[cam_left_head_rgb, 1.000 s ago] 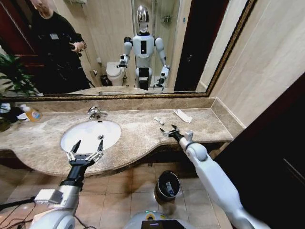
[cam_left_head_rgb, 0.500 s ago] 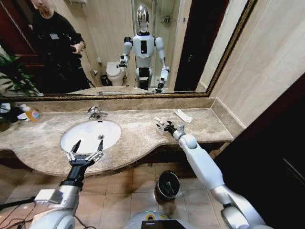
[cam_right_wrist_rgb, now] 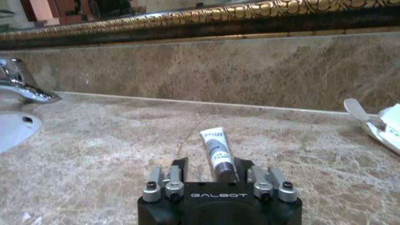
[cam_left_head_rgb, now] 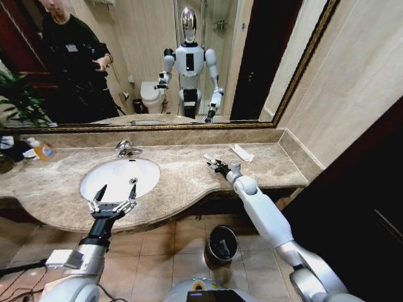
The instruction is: Pick up the trash from the sink and place it in the trash bin.
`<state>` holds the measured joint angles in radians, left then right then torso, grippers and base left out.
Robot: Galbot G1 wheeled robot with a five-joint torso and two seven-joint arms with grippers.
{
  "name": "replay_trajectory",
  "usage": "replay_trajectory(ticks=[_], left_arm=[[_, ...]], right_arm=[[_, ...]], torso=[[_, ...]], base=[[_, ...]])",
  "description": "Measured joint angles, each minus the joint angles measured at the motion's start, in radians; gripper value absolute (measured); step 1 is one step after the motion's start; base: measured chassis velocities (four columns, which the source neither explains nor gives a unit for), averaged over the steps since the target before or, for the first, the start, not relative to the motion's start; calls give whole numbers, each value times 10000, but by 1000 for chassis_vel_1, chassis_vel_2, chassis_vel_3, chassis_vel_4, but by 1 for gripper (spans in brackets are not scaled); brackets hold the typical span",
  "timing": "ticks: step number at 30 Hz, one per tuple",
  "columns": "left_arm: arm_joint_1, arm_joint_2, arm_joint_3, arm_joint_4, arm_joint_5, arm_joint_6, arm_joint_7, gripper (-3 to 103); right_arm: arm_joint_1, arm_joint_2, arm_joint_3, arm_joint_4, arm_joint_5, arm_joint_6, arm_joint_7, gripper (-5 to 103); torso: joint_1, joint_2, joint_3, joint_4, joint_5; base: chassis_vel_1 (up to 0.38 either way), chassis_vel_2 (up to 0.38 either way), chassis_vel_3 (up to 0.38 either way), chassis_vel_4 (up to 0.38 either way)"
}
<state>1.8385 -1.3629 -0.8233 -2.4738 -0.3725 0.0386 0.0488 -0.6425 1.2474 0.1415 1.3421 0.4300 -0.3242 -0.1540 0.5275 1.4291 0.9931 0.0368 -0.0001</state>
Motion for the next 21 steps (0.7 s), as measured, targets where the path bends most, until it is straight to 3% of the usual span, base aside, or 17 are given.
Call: replay_trajectory(ticks=[4,5,7,13,21], left_arm=[[0,0,0,0,0,0,0,100],[0,0,0,0,0,0,0,100],[0,0,0,0,0,0,0,100],[0,0,0,0,0,0,0,100],[0,0,0,0,0,0,0,100]], right_arm=[[-14,-18,-60,-28,-12,-13,25,30],[-14,-18,-60,-28,-12,-13,25,30],[-11,9,-87,-31,-10,-13,144,19],[-30,-61,-140,224,50,-24,361,17],[-734,-504,140,1851,611,-120,1080,17]], torso=[[0,0,0,0,0],[0,0,0,0,0],[0,1,0,1,1],[0,2,0,1,0],[0,2,-1,2,0]], base=[[0,0,0,0],[0,0,0,0],[0,0,0,0],[0,0,0,0],[0,0,0,0]])
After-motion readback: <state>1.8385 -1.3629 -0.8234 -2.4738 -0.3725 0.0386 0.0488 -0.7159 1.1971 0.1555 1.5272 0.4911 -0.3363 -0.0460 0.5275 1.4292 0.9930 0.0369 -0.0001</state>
